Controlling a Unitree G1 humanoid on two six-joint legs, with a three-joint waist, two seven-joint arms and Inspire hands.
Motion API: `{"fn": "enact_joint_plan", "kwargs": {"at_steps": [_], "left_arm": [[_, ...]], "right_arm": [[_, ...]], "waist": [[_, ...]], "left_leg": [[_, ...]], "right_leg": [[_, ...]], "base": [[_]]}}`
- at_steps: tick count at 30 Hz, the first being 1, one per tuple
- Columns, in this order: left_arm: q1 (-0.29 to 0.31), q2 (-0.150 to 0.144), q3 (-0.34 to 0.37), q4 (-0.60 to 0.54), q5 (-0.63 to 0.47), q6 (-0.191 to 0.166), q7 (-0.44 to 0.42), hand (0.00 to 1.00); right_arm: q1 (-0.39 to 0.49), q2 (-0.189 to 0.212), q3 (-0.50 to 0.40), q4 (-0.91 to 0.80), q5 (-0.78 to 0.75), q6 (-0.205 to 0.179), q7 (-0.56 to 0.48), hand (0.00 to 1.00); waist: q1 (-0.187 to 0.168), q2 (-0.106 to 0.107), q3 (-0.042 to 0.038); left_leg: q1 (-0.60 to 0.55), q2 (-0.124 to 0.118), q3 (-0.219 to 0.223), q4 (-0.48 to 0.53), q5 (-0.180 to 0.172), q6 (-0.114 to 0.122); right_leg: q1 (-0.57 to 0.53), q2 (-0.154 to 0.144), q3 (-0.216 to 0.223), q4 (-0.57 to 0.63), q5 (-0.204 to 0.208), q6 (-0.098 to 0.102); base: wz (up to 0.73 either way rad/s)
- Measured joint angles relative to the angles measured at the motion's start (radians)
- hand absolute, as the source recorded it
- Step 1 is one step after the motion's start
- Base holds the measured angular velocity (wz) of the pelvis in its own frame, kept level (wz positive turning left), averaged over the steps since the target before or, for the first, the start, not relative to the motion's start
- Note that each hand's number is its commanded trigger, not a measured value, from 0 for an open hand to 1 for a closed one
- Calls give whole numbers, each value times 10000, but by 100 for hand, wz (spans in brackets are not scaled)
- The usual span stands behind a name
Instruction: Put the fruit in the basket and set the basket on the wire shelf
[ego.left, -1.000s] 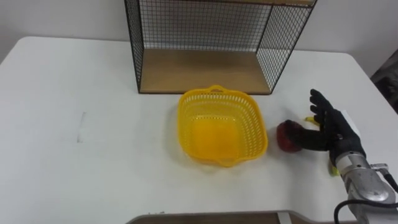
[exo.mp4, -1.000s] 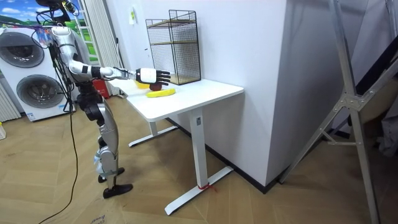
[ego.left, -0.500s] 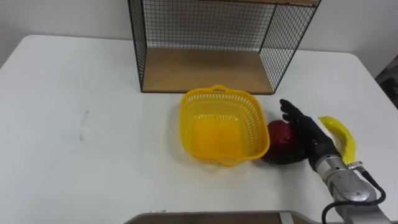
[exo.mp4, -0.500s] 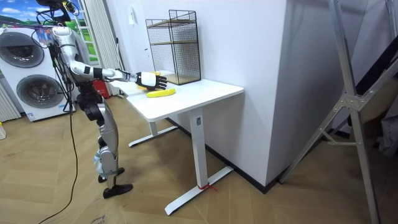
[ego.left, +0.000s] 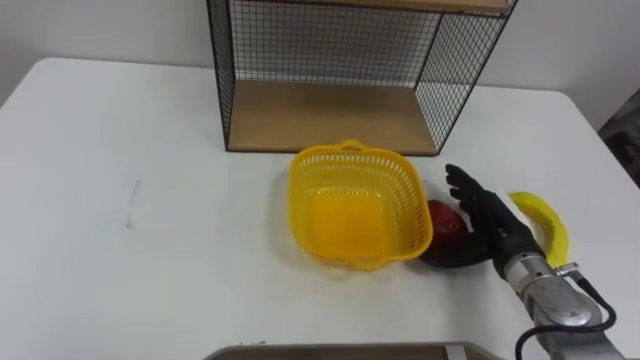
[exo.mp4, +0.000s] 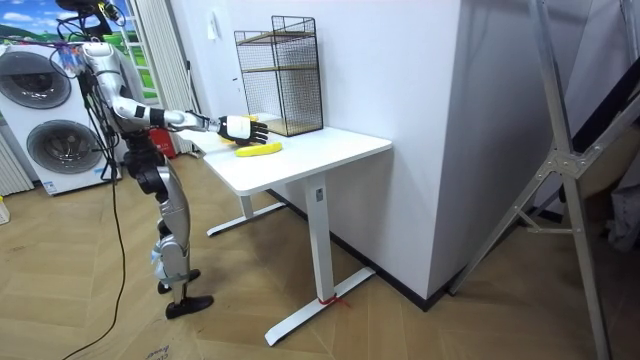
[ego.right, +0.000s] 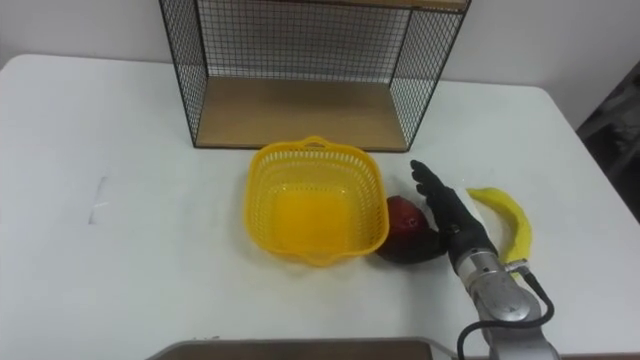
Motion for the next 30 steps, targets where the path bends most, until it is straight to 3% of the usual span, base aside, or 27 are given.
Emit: {"fn": "enact_joint_plan", "kwargs": {"at_steps": [18, 24, 30], "left_arm": [[-52, 10, -5, 5, 15, 40, -3, 0], [-44, 3, 9, 41, -41, 44, -7, 0], [-12, -38, 338, 151, 15, 16, -24, 0]], "right_arm": [[-44, -1, -587, 20, -577, -81, -449, 100], [-35, 7, -619, 81, -316, -51, -708, 100], [-35, 9, -1295, -104, 64, 318, -1054, 100]], "waist": [[-34, -6, 0], [-34, 77, 60], [-58, 64, 34]], "left_leg": [[-16, -11, -55, 25, 3, -5], [149, -34, -82, 30, 3, -5], [100, -29, -81, -41, 2, -4]], "right_leg": [[47, 17, 29, -151, 7, -2], [201, 4, 47, -148, 7, -1], [129, -1, 11, -93, 6, -1]], "base": [[0], [0], [0]]}}
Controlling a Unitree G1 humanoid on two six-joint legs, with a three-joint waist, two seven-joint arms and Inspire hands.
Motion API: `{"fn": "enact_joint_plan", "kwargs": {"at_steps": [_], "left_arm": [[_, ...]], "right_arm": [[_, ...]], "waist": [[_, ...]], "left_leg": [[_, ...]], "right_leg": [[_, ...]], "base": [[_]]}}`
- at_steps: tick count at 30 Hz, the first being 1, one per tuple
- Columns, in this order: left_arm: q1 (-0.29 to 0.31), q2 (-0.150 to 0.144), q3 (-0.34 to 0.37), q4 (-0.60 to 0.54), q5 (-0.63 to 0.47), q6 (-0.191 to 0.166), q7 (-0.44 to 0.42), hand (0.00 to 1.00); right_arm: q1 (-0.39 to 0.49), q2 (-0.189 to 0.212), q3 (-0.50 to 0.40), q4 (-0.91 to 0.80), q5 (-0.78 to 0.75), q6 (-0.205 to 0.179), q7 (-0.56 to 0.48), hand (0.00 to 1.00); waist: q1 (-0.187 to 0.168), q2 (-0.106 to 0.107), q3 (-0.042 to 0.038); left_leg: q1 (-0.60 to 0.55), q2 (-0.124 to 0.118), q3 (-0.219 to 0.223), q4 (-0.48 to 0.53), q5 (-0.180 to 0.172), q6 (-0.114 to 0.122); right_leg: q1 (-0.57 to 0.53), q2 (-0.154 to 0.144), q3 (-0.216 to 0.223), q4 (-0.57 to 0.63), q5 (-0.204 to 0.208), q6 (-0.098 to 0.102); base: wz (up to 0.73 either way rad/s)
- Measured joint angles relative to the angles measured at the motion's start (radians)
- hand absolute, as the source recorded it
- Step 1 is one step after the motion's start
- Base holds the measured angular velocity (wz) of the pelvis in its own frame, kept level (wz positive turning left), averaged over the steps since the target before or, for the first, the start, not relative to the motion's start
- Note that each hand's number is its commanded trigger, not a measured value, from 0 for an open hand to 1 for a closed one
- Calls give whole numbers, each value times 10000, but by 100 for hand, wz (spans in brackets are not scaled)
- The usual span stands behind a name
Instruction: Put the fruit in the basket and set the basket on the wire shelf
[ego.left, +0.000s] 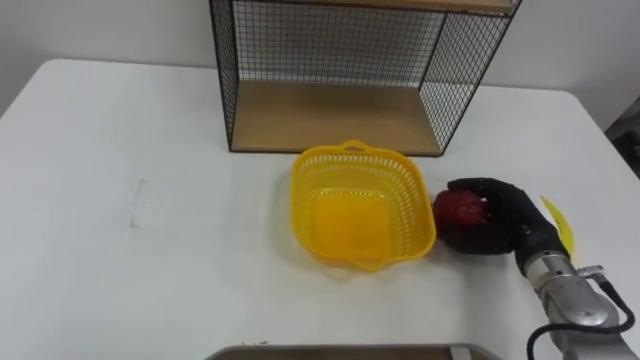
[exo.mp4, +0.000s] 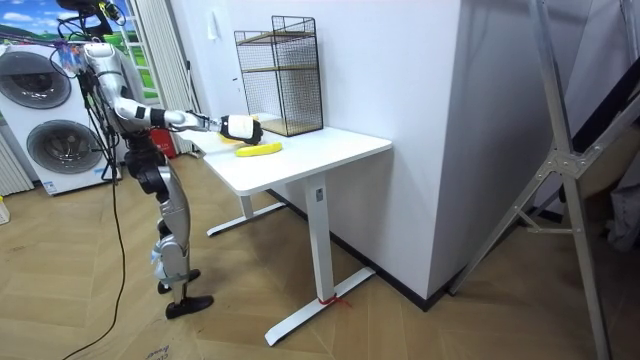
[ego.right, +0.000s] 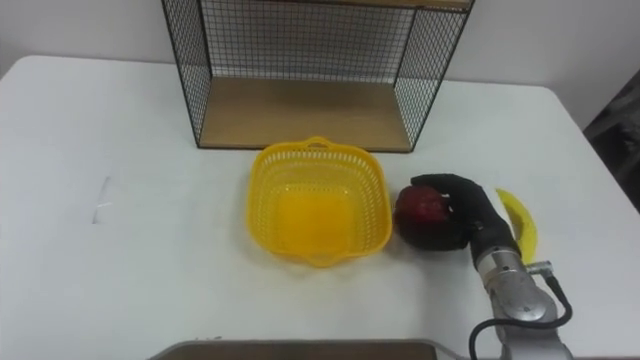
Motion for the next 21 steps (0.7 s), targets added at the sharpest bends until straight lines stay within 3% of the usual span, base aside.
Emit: {"fn": "enact_joint_plan", "kwargs": {"at_steps": [4, 10, 21], "left_arm": [[24, -7, 142, -1, 1, -6, 17, 0], [16, -33, 155, 10, -1, -50, 134, 0], [-131, -38, 78, 35, 3, -50, 204, 0]], "right_arm": [[0, -5, -427, -1168, 463, 43, -710, 100], [-1, -5, -548, -3046, 556, 39, -989, 100], [-122, -9, -590, -4745, 491, 36, -1446, 100]], "waist": [[-56, 37, -2], [-270, 30, -6], [-249, 26, -1]], "left_leg": [[-133, -17, 83, 55, 15, -17], [-52, 29, 141, 57, 17, -20], [-12, 46, 175, -1, 17, -21]], "right_leg": [[-188, 17, 53, 98, 0, -1], [-134, 17, 163, 96, 0, -1], [-160, 40, 199, 104, 10, -16]], "base": [[-4], [-1], [-3]]}}
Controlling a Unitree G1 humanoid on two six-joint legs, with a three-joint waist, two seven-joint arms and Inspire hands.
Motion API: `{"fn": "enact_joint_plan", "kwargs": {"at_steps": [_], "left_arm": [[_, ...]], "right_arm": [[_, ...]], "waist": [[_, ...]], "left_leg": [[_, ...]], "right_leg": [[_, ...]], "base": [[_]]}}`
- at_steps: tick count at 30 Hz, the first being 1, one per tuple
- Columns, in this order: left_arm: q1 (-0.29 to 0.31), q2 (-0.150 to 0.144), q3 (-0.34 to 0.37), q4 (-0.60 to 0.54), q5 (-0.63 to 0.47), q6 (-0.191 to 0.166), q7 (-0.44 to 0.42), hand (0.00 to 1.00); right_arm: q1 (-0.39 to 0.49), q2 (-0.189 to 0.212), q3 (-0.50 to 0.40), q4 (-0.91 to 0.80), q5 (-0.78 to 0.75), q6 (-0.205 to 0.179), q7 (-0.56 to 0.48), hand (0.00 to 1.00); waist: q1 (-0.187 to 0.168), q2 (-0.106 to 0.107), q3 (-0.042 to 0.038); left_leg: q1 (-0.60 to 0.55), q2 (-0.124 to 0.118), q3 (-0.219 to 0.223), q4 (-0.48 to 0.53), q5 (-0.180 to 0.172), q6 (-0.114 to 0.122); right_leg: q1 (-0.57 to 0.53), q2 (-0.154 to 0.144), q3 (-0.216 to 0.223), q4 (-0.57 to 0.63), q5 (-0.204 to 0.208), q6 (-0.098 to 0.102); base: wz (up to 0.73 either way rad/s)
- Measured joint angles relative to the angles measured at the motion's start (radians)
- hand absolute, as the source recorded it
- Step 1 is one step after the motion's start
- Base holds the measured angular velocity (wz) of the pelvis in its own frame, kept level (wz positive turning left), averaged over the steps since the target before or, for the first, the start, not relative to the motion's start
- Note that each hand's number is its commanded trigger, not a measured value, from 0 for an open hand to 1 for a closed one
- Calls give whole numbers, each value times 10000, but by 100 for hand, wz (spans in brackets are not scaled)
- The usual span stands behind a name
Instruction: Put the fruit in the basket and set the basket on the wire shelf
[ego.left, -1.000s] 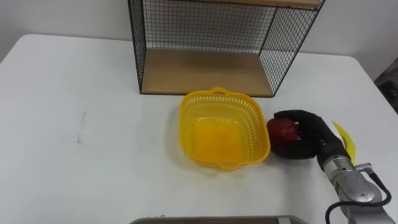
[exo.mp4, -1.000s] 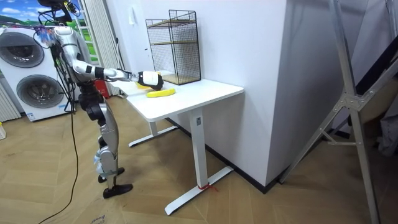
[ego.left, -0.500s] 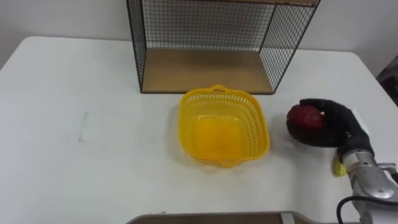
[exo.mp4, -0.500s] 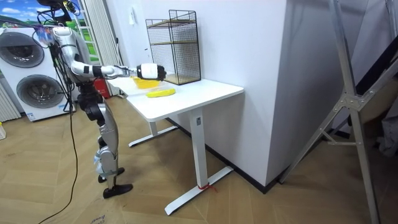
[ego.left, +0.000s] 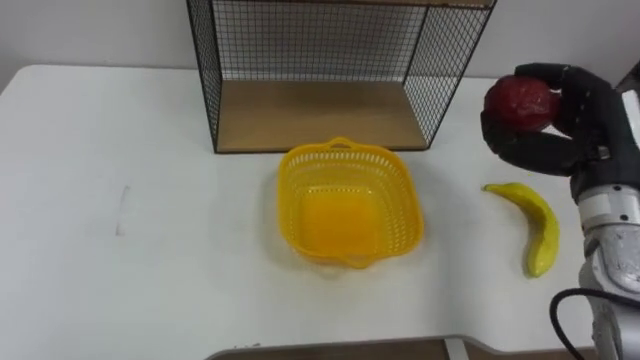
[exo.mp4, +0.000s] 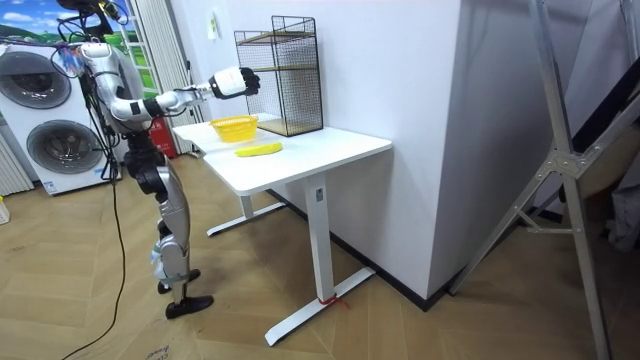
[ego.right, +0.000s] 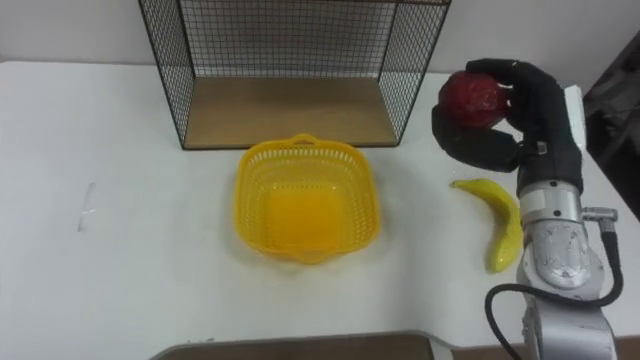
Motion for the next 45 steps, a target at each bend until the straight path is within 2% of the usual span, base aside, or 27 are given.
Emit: {"fn": "enact_joint_plan", "kwargs": {"at_steps": [5, 9, 14, 18, 24, 25, 26, 27, 28, 34, 45], "left_arm": [[-8, 1, 5, -4, -13, -35, -140, 0], [-186, 9, -202, 2, -57, -44, -168, 0], [-366, 42, -406, 12, -59, -38, -210, 0], [-441, 67, -406, 10, -82, -39, -236, 0], [-632, 116, -418, 73, -78, -45, -264, 0], [-640, 126, -418, 83, -77, -46, -269, 0], [-664, 160, -424, 138, -80, -50, -293, 0], [-667, 205, -431, 153, -85, -50, -375, 0], [-671, 243, -484, 167, -90, -50, -404, 0], [-717, 282, -788, 226, -98, -51, -381, 0], [-749, 292, -808, 226, -103, -51, -379, 0]], "right_arm": [[-3, -2, 260, -992, -359, 0, 446, 100], [-154, -22, 789, -1399, -586, 49, 1326, 100], [-344, -62, 1426, -1426, -1215, 340, 2370, 100], [-356, -61, 1803, -1415, -1505, 417, 2840, 100], [-354, -47, 2325, -1402, -1550, 445, 3236, 100], [-352, -47, 2331, -1400, -1567, 446, 3306, 81], [-351, -45, 2356, -1401, -1593, 446, 3404, 54], [-348, -44, 2394, -1401, -1651, 446, 3478, 33], [-339, -43, 2408, -1400, -1704, 446, 3535, 0], [-328, -24, 2426, -1317, -1761, 453, 3741, 0], [-311, 10, 2596, -1283, -1760, 456, 3929, 0]], "waist": [[54, 70, -6], [114, 78, -10], [351, 50, -19], [568, 9, 16], [593, -71, 49], [596, -82, 46], [595, -94, 37], [589, -103, 31], [581, -113, 25], [576, -116, 24], [565, -132, 29]], "left_leg": [[36, 22, 20, -27, 9, -15], [-48, 27, 50, -41, 9, -16], [-129, 21, 16, 44, 11, -18], [-143, 20, 5, 37, 11, -18], [-141, 21, -6, -2, 11, -18], [-141, 21, -6, -1, 11, -18], [-141, 20, -6, 5, 11, -19], [-141, 20, -7, 5, 11, -18], [-140, 20, -7, 8, 11, -18], [-136, 14, -11, 48, 11, -18], [-137, 11, -11, 63, 11, -18]], "right_leg": [[-3, 34, 40, 2, 8, -12], [-113, 43, 123, 24, 8, -12], [-142, 30, 128, 20, 8, -13], [-140, 25, 130, -1, 8, -12], [-141, 22, 111, -6, 9, -12], [-141, 22, 112, -6, 9, -12], [-141, 22, 104, -5, 9, -12], [-140, 22, 101, -5, 9, -12], [-138, 22, 98, -4, 9, -12], [-111, 15, 93, -1, 9, -12], [-102, 15, 71, 1, 10, -13]], "base": [[-1], [-1], [1], [1], [1], [0], [0], [0], [0], [0], [0]]}}
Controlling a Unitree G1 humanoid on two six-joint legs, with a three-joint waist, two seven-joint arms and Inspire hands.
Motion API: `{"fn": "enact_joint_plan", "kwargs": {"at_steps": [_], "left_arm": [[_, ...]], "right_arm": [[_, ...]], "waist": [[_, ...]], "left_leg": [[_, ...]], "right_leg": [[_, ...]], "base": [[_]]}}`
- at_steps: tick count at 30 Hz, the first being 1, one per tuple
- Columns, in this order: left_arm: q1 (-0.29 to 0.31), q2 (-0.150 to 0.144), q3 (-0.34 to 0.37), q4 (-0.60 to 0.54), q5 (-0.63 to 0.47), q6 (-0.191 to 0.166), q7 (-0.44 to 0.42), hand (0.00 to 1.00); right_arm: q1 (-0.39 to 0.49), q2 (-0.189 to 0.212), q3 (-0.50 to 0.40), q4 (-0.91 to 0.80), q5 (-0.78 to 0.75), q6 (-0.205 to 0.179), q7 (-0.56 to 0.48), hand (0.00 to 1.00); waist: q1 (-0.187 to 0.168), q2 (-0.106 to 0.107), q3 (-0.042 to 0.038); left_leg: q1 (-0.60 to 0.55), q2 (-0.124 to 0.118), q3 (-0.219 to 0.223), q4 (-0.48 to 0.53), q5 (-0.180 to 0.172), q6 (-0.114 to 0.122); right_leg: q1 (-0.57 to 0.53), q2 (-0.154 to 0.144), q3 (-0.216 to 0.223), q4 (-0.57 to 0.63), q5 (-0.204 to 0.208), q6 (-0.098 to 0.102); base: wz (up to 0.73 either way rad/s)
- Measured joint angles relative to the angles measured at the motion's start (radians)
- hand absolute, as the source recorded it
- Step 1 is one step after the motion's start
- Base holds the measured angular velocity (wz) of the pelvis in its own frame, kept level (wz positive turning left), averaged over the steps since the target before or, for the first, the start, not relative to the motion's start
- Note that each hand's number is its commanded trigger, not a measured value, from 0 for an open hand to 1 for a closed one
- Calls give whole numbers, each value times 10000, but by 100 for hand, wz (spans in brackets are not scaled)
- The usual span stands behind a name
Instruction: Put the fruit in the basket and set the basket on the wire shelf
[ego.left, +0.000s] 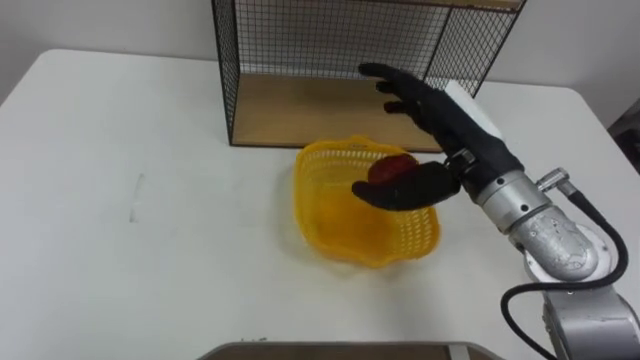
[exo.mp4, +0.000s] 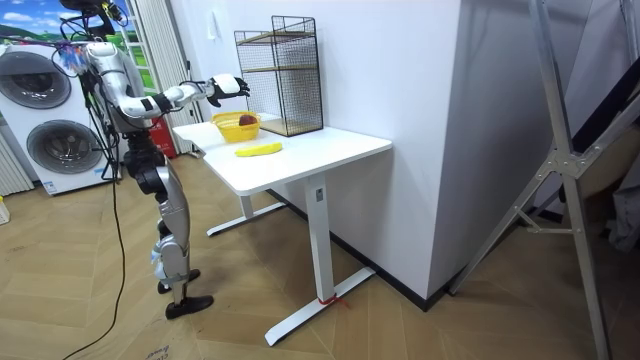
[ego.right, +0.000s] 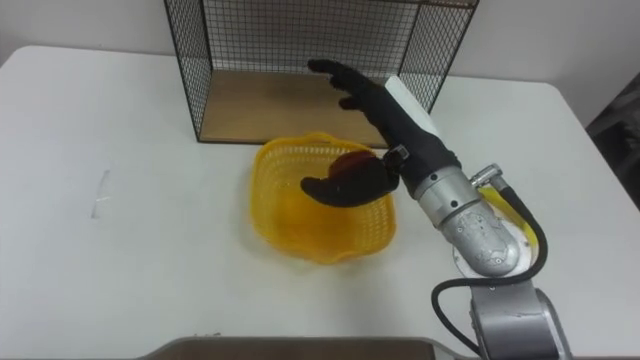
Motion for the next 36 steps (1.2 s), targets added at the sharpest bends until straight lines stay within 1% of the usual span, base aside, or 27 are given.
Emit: {"fn": "enact_joint_plan", "kwargs": {"at_steps": [7, 8, 9, 15, 20, 21, 23, 26, 29, 30, 32, 34, 36], "left_arm": [[10, -2, 20, 1, 3, -6, -3, 0], [11, -2, 20, 1, 3, -10, -5, 0], [11, -3, 14, 1, 3, -15, -8, 0], [32, -35, 8, 3, 0, -40, 43, 0], [98, -52, 17, 7, -1, -181, 56, 0], [102, -56, 24, 17, 3, -186, 59, 0], [147, -75, 56, 60, 10, -197, 86, 0], [245, -96, 245, 79, 8, -238, 218, 0], [392, -120, 330, -22, 84, -264, 237, 0], [474, -140, 345, -24, 110, -291, 243, 0], [595, -202, 410, -16, 110, -304, 268, 0], [662, -224, 429, -18, 108, -323, 346, 0], [715, -253, 428, -16, 106, -323, 425, 0]], "right_arm": [[381, 0, -1, 1, 17, 0, 40, 0], [389, -1, -1, 1, 17, 0, 77, 0], [390, -1, -1, 1, 20, 0, 121, 0], [385, -2, -46, 11, 27, -3, 108, 0], [342, -9, -355, 11, 130, -17, -144, 0], [323, -7, -491, 10, 179, -26, -303, 0], [300, -8, -836, 8, 205, -31, -485, 0], [257, -8, -1500, -17, 881, -38, -1020, 0], [237, -13, -2122, -50, 1109, -101, -1507, 0], [224, -14, -2347, -85, 1137, -119, -1726, 0], [160, -15, -2651, -84, 1151, -168, -2184, 0], [117, -33, -3056, -82, 1468, -270, -2896, 0], [115, -50, -3188, -76, 1569, -388, -3414, 0]], "waist": [[13, 31, 16], [13, 42, 21], [4, 81, 43], [-8, 111, 30], [3, 131, 10], [-18, 104, -8], [-17, 107, -8], [-42, 106, -10], [-202, 104, -19], [-296, 124, -21], [-363, 160, -35], [-466, 173, -32], [-526, 197, -32]], "left_leg": [[-1, 1, -11, 1, 0, 0], [-1, 1, -10, 1, 0, 0], [-3, 3, -8, 2, 0, 0], [-12, -1, -20, -3, 0, 0], [1, 0, -3, -5, 0, 0], [2, -1, -1, -8, 0, 0], [20, -2, 0, -7, 0, 0], [17, 4, -1, -4, 0, 0], [-5, 2, -3, -3, 0, 0], [-15, -2, -14, -3, 0, 0], [-13, -6, -4, 1, 0, 0], [0, 4, 21, 7, 1, 0], [15, 9, 30, 9, 1, 0]], "right_leg": [[3, 0, 19, -3, 0, 0], [3, 0, 21, -3, 0, 0], [3, 1, 19, -3, 0, 0], [3, 2, 5, 1, 0, -1], [-6, -1, 3, 0, 0, -1], [-11, -2, 19, 0, 0, 0], [-5, 0, 35, -3, 0, -1], [-4, 7, 38, -8, 0, -1], [-4, -1, -28, -7, 0, 0], [-2, -9, -73, -2, 0, 0], [-3, -9, -62, 6, 0, 0], [-4, 2, -45, 8, 0, -1], [-2, 9, -13, 9, 0, -1]], "base": [[0], [0], [0], [0], [0], [0], [0], [0], [1], [0], [0], [0], [-4]]}}
